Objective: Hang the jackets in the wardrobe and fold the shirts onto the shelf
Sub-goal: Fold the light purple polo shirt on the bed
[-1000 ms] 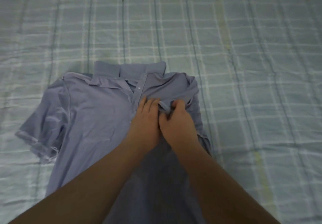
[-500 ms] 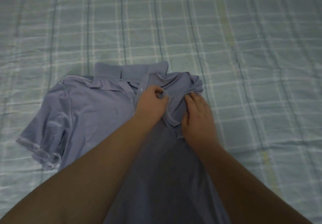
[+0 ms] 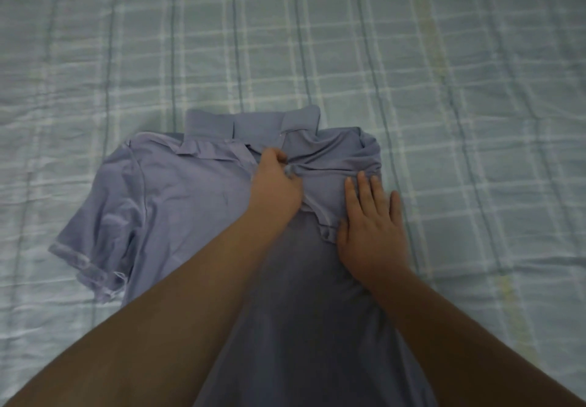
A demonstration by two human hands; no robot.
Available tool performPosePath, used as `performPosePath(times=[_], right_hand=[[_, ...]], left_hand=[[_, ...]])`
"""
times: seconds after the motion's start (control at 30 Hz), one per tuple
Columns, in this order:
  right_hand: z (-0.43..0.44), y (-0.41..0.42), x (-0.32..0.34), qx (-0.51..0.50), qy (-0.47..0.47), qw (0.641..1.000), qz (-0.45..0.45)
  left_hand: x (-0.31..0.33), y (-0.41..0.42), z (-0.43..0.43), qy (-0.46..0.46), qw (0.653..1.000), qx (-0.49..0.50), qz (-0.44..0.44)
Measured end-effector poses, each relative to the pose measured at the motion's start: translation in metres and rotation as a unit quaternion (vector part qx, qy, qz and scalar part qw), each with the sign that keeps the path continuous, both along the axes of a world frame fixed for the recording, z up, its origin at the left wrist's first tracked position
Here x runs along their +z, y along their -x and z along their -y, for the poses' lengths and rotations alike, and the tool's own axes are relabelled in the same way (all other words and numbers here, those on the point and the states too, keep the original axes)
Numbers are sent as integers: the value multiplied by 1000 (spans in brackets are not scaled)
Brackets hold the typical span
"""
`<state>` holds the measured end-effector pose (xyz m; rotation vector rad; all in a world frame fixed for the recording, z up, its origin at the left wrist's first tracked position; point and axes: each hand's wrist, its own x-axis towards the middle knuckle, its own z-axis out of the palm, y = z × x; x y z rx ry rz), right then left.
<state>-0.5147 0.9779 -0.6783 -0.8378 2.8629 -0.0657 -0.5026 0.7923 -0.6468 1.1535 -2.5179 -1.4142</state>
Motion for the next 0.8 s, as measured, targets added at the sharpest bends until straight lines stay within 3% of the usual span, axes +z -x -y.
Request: performPosePath(times=[0.17, 0.37, 0.63, 0.8], right_hand=[[27, -9, 32, 3, 72, 997, -13], [92, -66, 38, 69, 99, 992, 34], [222, -156, 38, 146, 121, 979, 68], [278, -188, 19, 164, 77, 980, 76]], left_hand=[[19, -35, 7, -13, 999, -35, -32], [23, -118, 61, 58, 998, -15, -15], [31, -251, 187, 131, 975, 147, 102], [18, -281, 245, 79, 961, 185, 188]])
